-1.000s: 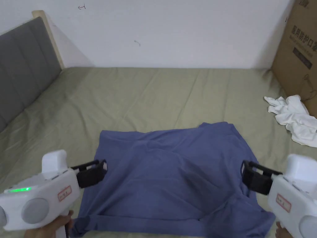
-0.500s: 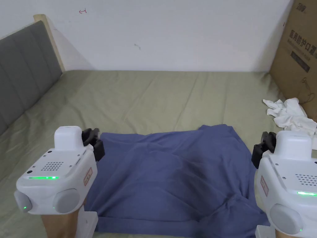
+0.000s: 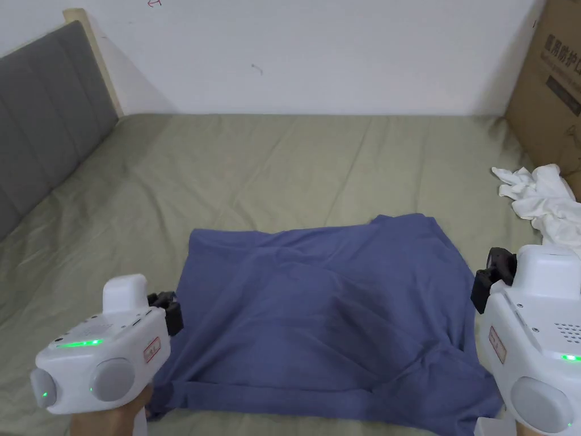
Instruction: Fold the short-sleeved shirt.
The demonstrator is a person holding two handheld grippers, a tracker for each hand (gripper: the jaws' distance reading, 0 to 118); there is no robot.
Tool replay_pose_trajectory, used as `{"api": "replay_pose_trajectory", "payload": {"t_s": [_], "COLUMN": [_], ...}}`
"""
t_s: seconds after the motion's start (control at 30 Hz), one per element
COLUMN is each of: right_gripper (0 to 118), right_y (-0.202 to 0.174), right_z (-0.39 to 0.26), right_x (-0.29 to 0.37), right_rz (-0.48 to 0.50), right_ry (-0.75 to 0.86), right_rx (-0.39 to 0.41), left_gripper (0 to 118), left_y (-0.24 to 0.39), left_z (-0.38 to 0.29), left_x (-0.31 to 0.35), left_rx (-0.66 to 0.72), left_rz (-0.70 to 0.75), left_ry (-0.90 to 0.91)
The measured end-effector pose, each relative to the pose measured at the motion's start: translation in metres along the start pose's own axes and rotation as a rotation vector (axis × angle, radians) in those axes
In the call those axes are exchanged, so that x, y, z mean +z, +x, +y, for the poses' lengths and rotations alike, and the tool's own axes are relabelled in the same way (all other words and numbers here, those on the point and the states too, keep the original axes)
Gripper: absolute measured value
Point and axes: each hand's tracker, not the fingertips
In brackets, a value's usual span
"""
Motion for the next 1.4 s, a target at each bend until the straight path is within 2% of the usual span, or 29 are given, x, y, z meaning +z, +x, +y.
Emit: {"api": "replay_pose_trajectory", "payload": {"t_s": [0.23,0.27,0.3,0.37,0.43,0.5,0.53,0.7,0.73,0.77,0.83,0.87,0.93,1.03,1.07,1.1,1.17,1.2,1.33,1.4], "right_gripper": [2,2,2,2,2,2,2,2,2,2,2,3,6,45,52,52,100,108,108,99], "right_y": [-0.001,-0.001,-0.001,-0.002,-0.002,-0.001,-0.001,0.005,0.007,0.009,0.015,0.018,0.026,0.036,0.039,0.042,0.045,0.045,0.046,0.046], "right_z": [-0.014,-0.016,-0.018,-0.022,-0.026,-0.029,-0.031,-0.041,-0.044,-0.046,-0.052,-0.056,-0.068,-0.092,-0.103,-0.111,-0.135,-0.145,-0.175,-0.185], "right_x": [-0.006,-0.007,-0.007,-0.008,-0.009,-0.010,-0.010,-0.006,-0.005,-0.005,-0.004,-0.003,-0.004,-0.009,-0.013,-0.015,-0.022,-0.025,-0.035,-0.040], "right_rz": [0.014,0.018,0.021,0.022,0.026,0.028,0.028,0.021,0.019,0.017,0.011,0.006,0.005,0.004,0.009,0.021,0.015,0.021,0.026,0.034], "right_ry": [-0.054,-0.062,-0.069,-0.086,-0.100,-0.112,-0.120,-0.155,-0.164,-0.175,-0.198,-0.212,-0.275,-0.388,-0.452,-0.497,-0.585,-0.610,-0.697,-0.700], "right_rx": [0.002,0.003,0.004,0.008,0.007,0.005,0.006,0.007,0.004,0.001,-0.004,-0.007,-0.026,-0.054,-0.064,-0.077,-0.099,-0.109,-0.113,-0.123], "left_gripper": [6,9,24,83,86,97,98,97,93,72,17,12,11,10,10,10,10,10,10,10], "left_y": [-0.035,-0.039,-0.041,-0.045,-0.047,-0.047,-0.047,-0.047,-0.049,-0.050,-0.051,-0.050,-0.046,-0.041,-0.041,-0.041,-0.039,-0.040,-0.039,-0.038], "left_z": [-0.055,-0.061,-0.065,-0.071,-0.074,-0.075,-0.078,-0.086,-0.087,-0.088,-0.091,-0.091,-0.092,-0.086,-0.082,-0.079,-0.073,-0.071,-0.064,-0.063], "left_x": [-0.018,-0.021,-0.022,-0.025,-0.024,-0.030,-0.031,-0.046,-0.050,-0.053,-0.055,-0.057,-0.054,-0.045,-0.040,-0.038,-0.034,-0.035,-0.033,-0.034], "left_rx": [0.010,0.013,0.014,0.035,0.036,0.023,0.006,-0.031,-0.020,-0.008,-0.002,0.002,0.006,-0.004,0.002,0.008,0.011,0.011,0.022,0.020], "left_rz": [0.047,0.043,0.039,0.045,0.033,0.063,0.080,0.127,0.129,0.117,0.071,0.061,0.054,0.060,0.048,0.043,0.036,0.035,0.023,0.022], "left_ry": [-0.215,-0.248,-0.258,-0.298,-0.294,-0.310,-0.321,-0.352,-0.366,-0.379,-0.388,-0.411,-0.413,-0.359,-0.343,-0.334,-0.313,-0.306,-0.286,-0.282]}}
